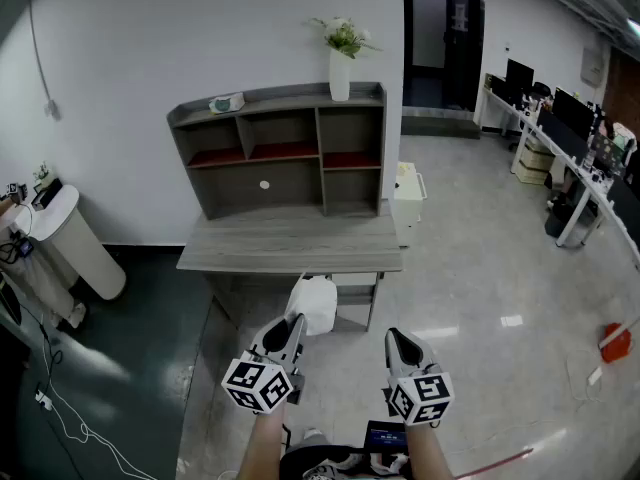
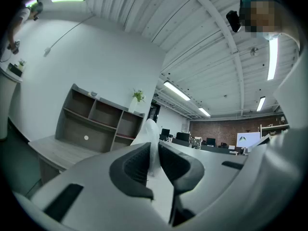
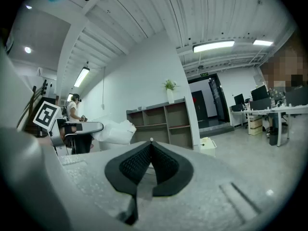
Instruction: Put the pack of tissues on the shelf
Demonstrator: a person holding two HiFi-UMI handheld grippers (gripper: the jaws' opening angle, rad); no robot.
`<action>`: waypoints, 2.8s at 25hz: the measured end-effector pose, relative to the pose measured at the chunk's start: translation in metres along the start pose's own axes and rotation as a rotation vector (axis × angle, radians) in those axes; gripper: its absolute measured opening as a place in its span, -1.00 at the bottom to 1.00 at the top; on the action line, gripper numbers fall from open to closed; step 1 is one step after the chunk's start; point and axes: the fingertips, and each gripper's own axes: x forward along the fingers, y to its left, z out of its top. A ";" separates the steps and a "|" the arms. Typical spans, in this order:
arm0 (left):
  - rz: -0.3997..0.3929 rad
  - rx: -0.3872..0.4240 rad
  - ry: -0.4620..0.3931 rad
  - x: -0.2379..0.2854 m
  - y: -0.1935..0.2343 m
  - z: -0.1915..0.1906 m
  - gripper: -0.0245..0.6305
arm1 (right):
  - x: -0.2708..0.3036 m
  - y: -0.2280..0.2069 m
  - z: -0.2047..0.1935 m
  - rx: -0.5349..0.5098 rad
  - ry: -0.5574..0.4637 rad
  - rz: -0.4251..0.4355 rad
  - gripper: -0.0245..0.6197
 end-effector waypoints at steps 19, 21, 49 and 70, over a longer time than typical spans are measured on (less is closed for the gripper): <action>0.006 0.014 -0.002 0.013 0.001 0.005 -0.78 | 0.004 -0.011 0.009 0.028 -0.022 0.020 -0.91; 0.012 0.054 -0.009 0.020 0.005 0.009 -0.78 | 0.008 -0.017 0.010 0.031 -0.022 0.008 -0.91; -0.149 0.062 0.055 0.405 0.222 0.045 -0.79 | 0.399 -0.184 0.043 0.038 0.084 -0.119 -0.91; -0.204 0.028 0.046 0.521 0.255 0.036 -0.80 | 0.507 -0.260 0.060 0.030 0.102 -0.138 -0.91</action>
